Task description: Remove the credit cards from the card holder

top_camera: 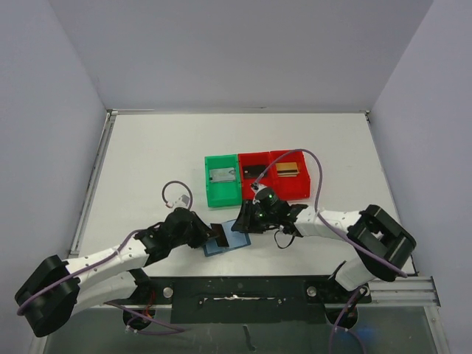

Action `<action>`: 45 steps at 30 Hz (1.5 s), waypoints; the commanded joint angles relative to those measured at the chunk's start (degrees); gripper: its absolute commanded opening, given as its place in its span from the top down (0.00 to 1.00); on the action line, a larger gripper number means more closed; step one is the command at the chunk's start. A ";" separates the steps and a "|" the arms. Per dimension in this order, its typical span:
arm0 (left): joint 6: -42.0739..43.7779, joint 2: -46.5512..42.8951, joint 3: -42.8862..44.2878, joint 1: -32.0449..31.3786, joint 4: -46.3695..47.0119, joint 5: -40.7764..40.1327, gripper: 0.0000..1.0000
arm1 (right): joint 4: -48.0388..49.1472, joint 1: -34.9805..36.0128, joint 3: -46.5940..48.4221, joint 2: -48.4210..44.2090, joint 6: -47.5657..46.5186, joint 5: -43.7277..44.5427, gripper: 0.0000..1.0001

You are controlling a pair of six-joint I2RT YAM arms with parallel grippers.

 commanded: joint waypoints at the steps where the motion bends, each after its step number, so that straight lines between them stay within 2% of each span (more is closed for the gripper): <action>1: 3.83 -3.77 4.66 -0.02 -3.59 -1.65 1.00 | -2.74 -0.52 2.82 -8.55 -6.53 5.66 0.62; 6: 6.16 -6.21 6.75 0.05 -4.23 -1.65 1.00 | -3.52 -1.26 1.12 -16.22 -6.73 10.60 0.51; 11: 9.49 -7.23 9.38 -0.04 -2.10 -0.69 1.00 | 1.86 -2.83 -6.79 -26.72 -5.84 15.96 0.40; 14: 12.25 -7.43 10.64 -0.20 -0.24 -0.73 1.00 | 7.27 -5.41 -12.14 -31.79 -6.37 16.09 0.27; 19: 18.32 -7.95 12.27 -0.41 1.83 -2.20 1.00 | 9.89 -10.14 -16.44 -38.12 -4.61 13.66 0.17; 21: 20.19 -8.92 11.84 -0.47 4.11 -2.10 1.00 | 7.77 -12.47 -16.23 -39.63 -3.79 10.74 0.00; 25: 21.88 -10.38 10.76 -0.41 7.60 -0.61 1.00 | 5.67 -17.04 -13.95 -38.32 -4.06 2.27 0.03; 27: 20.49 -11.01 10.08 -0.33 8.62 -0.04 1.00 | 7.56 -19.37 -13.70 -36.55 -3.05 -4.24 0.02; 30: 16.73 -11.51 8.48 -0.30 11.42 0.08 1.00 | 20.22 -21.07 -17.77 -34.84 1.46 -11.40 0.03; 33: 16.02 -11.26 7.56 -0.22 14.62 1.36 1.00 | 31.91 -21.32 -20.87 -32.56 5.45 -14.73 0.01; 40: 16.02 -8.73 7.20 0.23 20.48 8.03 1.00 | 42.96 -20.99 -19.97 -26.01 7.51 -21.89 0.17; 45: 15.42 -6.64 7.46 0.73 23.60 10.99 1.00 | 44.60 -19.23 -17.38 -22.52 6.90 -25.10 0.26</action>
